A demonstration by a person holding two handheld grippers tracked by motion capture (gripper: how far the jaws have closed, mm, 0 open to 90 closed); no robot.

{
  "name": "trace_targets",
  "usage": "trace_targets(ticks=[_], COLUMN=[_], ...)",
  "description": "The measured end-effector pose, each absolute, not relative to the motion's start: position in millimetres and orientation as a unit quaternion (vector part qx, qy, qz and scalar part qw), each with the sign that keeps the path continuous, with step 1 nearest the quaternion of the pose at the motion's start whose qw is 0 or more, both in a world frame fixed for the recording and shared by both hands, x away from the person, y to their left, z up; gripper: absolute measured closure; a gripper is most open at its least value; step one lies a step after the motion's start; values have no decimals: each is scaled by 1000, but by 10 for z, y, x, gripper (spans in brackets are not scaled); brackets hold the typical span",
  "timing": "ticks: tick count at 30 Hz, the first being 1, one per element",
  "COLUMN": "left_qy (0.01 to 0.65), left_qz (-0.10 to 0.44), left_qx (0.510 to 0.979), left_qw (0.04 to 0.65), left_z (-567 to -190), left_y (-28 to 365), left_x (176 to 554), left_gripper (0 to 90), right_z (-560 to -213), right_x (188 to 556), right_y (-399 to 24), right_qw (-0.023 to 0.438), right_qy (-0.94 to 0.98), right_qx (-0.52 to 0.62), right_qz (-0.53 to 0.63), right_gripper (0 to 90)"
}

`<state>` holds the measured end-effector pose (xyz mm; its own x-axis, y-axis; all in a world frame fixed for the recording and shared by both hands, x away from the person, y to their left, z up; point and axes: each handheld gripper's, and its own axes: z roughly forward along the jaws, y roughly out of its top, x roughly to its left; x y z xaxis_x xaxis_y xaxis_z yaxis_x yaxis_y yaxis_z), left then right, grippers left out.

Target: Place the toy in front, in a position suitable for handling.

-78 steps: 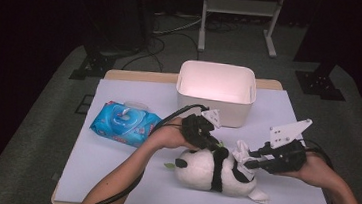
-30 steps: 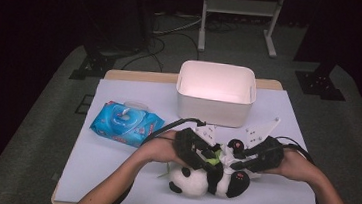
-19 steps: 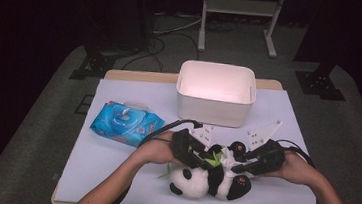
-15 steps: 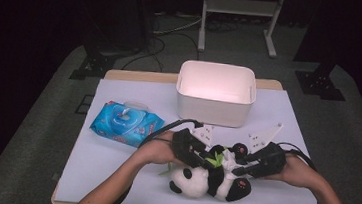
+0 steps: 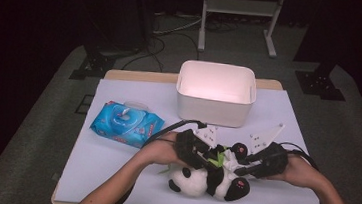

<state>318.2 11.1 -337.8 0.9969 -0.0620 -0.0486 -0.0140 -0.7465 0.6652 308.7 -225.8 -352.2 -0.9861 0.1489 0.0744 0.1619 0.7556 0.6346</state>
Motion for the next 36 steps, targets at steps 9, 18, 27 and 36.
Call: trace_targets(ticks=[9,18,27,36], left_qy=[-16,-7,2,29], left_qz=[-39,-51,-43,-29], left_qx=[935,926,913,913], left_qw=[353,374,407,407], left_z=[-3379,-3319,-3155,-3177], left_y=[185,236,364,451], left_x=[3183,3189,3224,3325], left_gripper=[678,594,562,517], right_z=[-3501,-3630,-3963,-4074], right_x=[3170,3098,3061,3031], right_y=[-2144,-2460,-3113,-3555], right_qw=[8,9,5,-23], right_qy=[-936,-934,-925,-914], right_qx=[-81,-112,-208,-268], right_qz=[-344,-340,-317,-305], right_gripper=[734,734,730,716])
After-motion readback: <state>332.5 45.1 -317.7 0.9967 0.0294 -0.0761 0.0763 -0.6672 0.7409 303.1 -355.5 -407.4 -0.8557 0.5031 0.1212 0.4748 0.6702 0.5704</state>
